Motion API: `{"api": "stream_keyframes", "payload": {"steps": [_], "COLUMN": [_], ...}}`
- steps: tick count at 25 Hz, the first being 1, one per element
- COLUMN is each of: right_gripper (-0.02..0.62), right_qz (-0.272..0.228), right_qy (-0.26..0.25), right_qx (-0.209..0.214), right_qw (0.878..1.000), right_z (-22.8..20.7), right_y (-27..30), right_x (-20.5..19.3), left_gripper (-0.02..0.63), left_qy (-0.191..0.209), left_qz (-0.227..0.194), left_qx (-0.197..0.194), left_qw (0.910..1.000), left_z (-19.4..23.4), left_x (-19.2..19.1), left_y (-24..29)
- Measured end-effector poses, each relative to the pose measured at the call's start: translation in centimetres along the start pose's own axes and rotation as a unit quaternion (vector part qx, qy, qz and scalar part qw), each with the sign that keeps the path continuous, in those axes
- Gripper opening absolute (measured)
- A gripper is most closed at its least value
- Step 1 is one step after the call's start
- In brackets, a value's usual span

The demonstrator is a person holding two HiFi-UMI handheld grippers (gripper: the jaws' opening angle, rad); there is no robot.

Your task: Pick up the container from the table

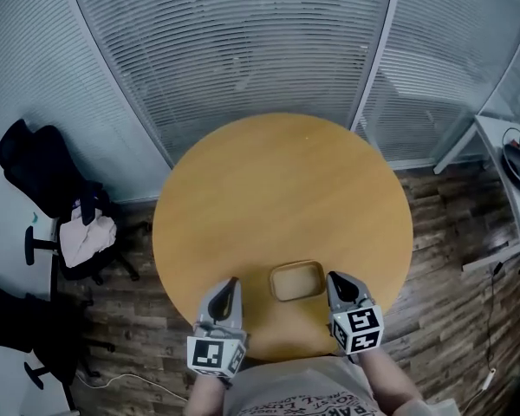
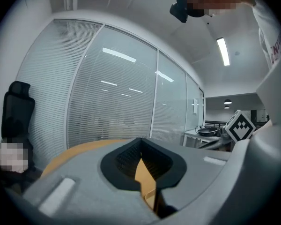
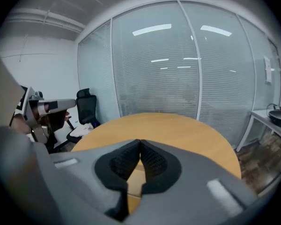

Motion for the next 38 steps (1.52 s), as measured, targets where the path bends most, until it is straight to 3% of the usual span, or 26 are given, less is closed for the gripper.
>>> {"api": "stream_keyframes", "payload": {"steps": [5,9,14,21,25,30,38], "right_gripper": [0.021,0.050,0.098,0.101,0.097,0.041,0.006], "right_qz": [0.093,0.158,0.228,0.314,0.323,0.329,0.309], "right_qy": [-0.002,0.012,0.031,0.058,0.079,0.103,0.140], "right_qx": [0.017,0.024,0.024,0.016,0.008,0.007,0.005], "right_qw": [0.996,0.987,0.973,0.947,0.943,0.939,0.941], "right_z": [-2.5,-4.3,-6.0,-6.5,-7.0,-7.3,-6.9], "right_y": [3.7,6.7,9.2,12.3,13.0,13.4,13.3], "right_x": [-3.8,-7.1,-9.9,-12.5,-13.5,-14.4,-12.6], "left_gripper": [0.006,0.006,0.006,0.006,0.006,0.006,0.006], "left_qy": [-0.009,0.037,0.040,0.033,0.020,0.019,0.020], "left_qz": [0.005,0.018,0.042,0.056,0.047,0.050,0.055], "left_qx": [0.023,0.036,0.040,0.046,0.058,0.059,0.090], "left_qw": [0.9997,0.9985,0.9975,0.9968,0.9970,0.9968,0.9942], "left_z": [-0.3,-1.2,-2.3,-1.5,-1.4,-1.8,0.6], "left_x": [-2.0,-3.7,-5.5,-6.7,-6.3,-5.9,-5.3], "left_y": [1.3,2.2,3.0,4.1,4.2,4.2,3.5]}}
Point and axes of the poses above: the fingertips, and each gripper's own axes: y forward along the fingers, z to its left, x out of its top, the point moved 5 cm from there along -y, backward along the fingers, and after that the axes turned 5 degrees about y, right-handed, at the moved point
